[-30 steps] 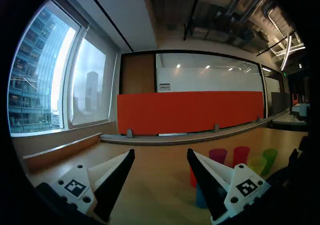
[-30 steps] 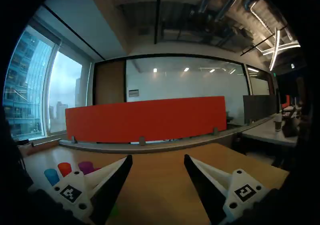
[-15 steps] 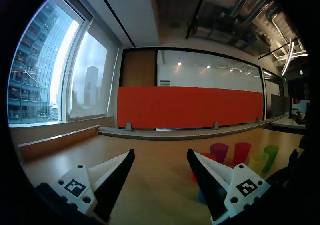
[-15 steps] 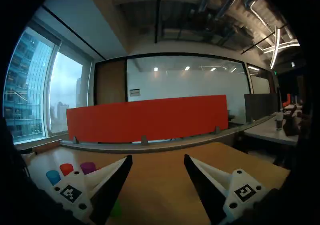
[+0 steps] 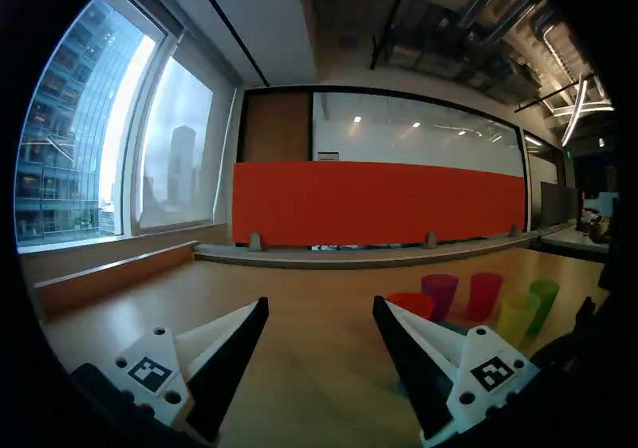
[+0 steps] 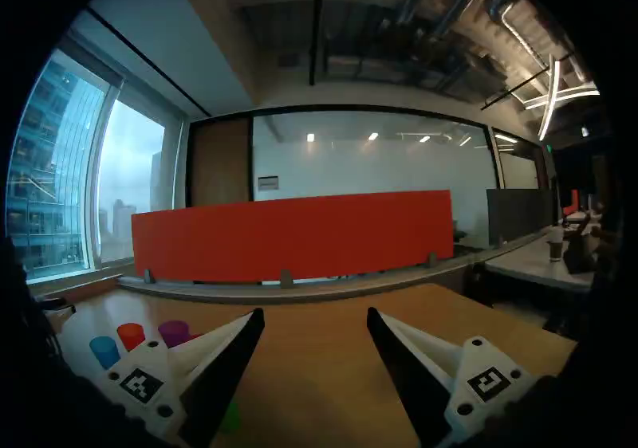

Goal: Pour water

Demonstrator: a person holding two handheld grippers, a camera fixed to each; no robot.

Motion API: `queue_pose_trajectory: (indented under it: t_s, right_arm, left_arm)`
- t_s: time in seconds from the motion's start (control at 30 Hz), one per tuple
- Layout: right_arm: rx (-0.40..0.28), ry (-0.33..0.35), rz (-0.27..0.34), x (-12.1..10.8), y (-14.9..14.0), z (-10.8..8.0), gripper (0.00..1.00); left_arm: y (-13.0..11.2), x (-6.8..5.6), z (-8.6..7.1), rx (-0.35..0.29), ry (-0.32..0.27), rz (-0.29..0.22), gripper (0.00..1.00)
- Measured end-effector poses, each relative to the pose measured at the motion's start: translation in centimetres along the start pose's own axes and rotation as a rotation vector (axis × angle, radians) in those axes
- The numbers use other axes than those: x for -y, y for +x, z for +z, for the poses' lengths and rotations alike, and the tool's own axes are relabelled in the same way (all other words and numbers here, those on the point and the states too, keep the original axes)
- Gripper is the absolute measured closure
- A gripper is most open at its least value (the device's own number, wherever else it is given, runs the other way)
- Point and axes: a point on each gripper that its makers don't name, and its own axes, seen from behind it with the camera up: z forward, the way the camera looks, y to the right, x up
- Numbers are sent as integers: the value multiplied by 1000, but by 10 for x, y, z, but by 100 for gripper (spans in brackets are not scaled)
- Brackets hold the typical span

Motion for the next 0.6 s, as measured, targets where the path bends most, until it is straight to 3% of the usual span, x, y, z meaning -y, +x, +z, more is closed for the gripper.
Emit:
queue_pose_trajectory:
  t_s: [0.6]
  right_arm:
    - [-8,4,-1,1,3,-3,0]
  left_arm:
    - [-6,0,1,21,-1,18,3]
